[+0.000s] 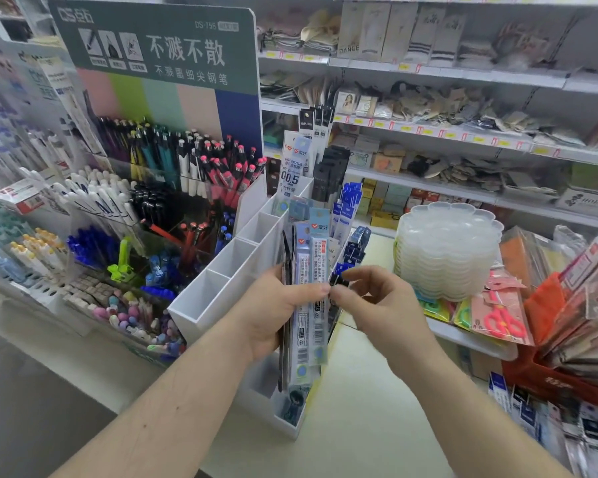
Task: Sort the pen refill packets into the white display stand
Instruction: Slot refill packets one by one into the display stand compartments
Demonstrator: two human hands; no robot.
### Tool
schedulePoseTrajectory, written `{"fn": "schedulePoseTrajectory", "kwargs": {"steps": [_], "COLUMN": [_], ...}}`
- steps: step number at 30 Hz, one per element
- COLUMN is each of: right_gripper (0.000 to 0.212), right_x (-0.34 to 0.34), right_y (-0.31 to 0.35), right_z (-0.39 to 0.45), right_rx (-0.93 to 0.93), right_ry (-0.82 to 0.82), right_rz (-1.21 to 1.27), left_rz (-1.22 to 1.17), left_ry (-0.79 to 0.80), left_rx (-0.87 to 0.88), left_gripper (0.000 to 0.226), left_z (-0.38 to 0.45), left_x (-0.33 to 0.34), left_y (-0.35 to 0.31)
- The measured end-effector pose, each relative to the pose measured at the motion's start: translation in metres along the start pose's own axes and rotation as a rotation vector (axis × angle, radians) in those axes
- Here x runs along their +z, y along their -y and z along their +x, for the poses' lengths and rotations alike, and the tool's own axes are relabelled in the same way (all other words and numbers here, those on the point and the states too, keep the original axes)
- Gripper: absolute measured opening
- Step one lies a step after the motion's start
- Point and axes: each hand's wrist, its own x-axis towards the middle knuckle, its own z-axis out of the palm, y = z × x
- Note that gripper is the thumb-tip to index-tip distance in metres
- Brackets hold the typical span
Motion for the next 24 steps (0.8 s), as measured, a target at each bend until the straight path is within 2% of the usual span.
{"fn": "schedulePoseTrajectory", "kwargs": {"steps": [5, 8, 10, 13, 17, 20, 24], "right_gripper": [0.035, 0.03, 0.025, 0.023, 0.021, 0.016, 0.013], "right_x": [0.011, 0.014, 0.012, 0.007, -0.002, -0.008, -0.004], "right_y": [0.007, 0.003, 0.001, -0.001, -0.002, -0.003, -0.01], "right_z": [-0.008, -0.01, -0.01, -0.009, -0.011, -0.014, -0.016], "right_rx": [-0.026, -0.043, -0.029, 0.018, 0.031, 0.051, 0.105], "right_ry": [0.076, 0.067, 0.035, 0.016, 0.004, 0.037, 0.079], "right_rz": [-0.032, -0.062, -0.023, 0.067, 0.239, 0.343, 0.288], "left_rz": [-0.17, -0.194, -0.196, -0.206, -0.147, -0.108, -0.08], "left_ry": [0.065, 0.059, 0.077, 0.099, 0.029, -0.019, -0.047], "left_rx": [-0.05, -0.082, -0.109, -0.145, -0.094, -0.07, -0.009], "left_gripper": [0.043, 0.045, 0.037, 0.049, 0.028, 0.023, 0.026], "left_z": [0.003, 0.006, 0.008, 0.011, 0.014, 0.017, 0.019], "left_x": [0.006, 0.009, 0.01, 0.009, 0.007, 0.006, 0.007], "left_y": [-0.001, 0.002, 0.005, 0.007, 0.009, 0.012, 0.017]}}
